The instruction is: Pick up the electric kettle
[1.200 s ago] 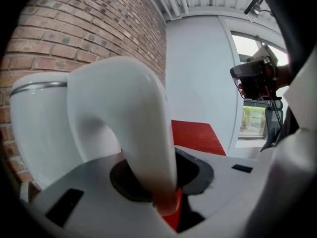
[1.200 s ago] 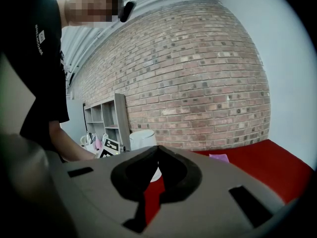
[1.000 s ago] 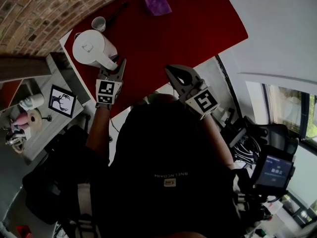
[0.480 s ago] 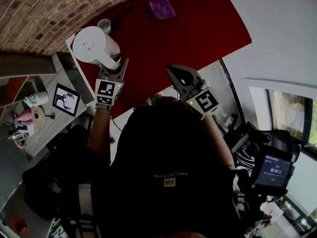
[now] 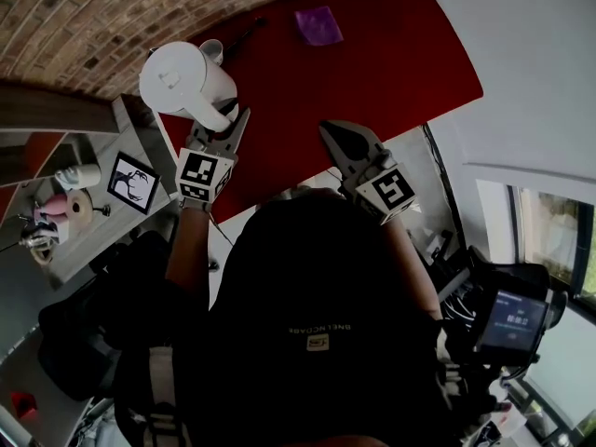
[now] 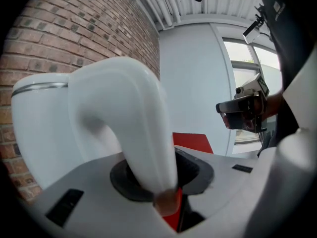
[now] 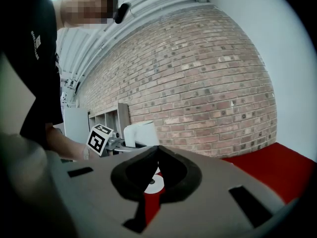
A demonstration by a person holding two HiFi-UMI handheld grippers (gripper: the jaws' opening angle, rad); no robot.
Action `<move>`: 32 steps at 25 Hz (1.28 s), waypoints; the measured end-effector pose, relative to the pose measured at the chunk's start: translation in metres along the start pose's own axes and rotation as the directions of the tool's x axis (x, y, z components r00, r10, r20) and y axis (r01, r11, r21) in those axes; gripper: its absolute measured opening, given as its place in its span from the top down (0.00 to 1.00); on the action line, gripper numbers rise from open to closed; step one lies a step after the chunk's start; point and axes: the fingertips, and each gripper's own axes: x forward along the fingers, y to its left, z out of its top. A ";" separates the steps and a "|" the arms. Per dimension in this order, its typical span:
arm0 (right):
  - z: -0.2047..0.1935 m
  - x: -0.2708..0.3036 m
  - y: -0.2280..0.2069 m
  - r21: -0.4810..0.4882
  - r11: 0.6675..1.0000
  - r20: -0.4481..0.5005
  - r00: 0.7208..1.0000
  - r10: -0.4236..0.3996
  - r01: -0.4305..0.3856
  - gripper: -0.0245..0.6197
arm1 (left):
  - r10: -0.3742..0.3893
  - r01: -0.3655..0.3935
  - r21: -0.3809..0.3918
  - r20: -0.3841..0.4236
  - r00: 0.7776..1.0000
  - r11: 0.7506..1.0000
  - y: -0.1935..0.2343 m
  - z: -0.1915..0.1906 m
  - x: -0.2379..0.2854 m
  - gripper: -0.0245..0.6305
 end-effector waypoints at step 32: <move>0.027 0.063 0.010 -0.010 0.979 0.078 0.976 0.204 -0.203 0.96 | 0.092 -0.093 0.061 0.026 0.995 0.994 0.000 0.094 -0.061 0.82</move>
